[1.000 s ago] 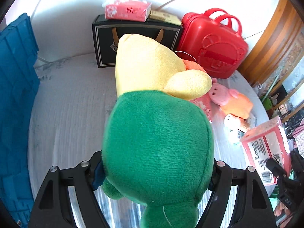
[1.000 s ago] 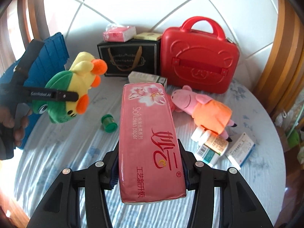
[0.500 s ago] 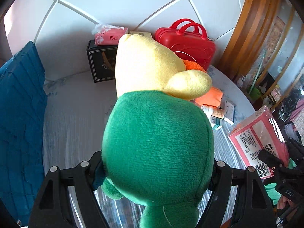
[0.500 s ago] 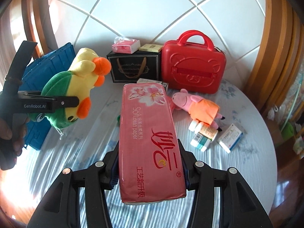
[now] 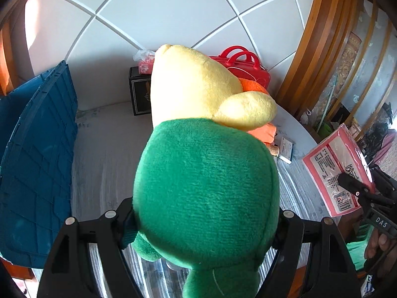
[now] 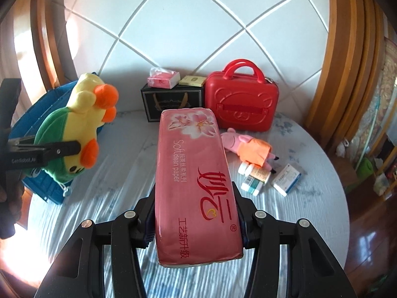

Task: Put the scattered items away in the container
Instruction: 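Lift the parrot plush and pink tissue pack and carry both over the blue box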

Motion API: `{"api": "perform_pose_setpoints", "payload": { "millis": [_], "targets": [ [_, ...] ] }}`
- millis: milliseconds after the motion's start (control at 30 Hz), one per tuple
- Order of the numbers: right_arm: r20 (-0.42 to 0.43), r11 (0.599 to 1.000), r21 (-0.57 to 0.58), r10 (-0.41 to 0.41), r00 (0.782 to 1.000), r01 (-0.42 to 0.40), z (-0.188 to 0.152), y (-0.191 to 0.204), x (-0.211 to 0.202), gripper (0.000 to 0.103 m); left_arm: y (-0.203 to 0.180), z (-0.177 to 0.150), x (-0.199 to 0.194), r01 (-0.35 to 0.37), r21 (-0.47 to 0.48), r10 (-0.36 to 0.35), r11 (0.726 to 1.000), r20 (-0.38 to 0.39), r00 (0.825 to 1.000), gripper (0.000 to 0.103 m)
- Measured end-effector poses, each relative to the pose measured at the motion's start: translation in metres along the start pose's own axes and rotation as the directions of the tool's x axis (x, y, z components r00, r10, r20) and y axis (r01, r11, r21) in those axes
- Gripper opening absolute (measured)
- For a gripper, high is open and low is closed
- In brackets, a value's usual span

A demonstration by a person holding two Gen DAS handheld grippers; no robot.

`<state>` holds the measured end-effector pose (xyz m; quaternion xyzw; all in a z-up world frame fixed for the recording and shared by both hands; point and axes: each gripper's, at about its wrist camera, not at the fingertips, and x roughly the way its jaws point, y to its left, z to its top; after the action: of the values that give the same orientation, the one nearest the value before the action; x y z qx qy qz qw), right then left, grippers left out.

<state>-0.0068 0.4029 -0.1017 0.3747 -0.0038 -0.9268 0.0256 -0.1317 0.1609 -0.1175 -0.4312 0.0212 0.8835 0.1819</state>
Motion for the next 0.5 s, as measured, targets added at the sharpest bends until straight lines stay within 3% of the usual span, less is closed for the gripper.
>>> {"api": "perform_pose_setpoints", "payload": {
  "millis": [500],
  "targets": [
    [0.04, 1.0, 0.001, -0.009, 0.999, 0.009, 0.0, 0.027, -0.028, 0.049, -0.005, -0.023, -0.043, 0.051, 0.046, -0.053, 0.998, 0.042, 0.998, 0.078]
  ]
}}
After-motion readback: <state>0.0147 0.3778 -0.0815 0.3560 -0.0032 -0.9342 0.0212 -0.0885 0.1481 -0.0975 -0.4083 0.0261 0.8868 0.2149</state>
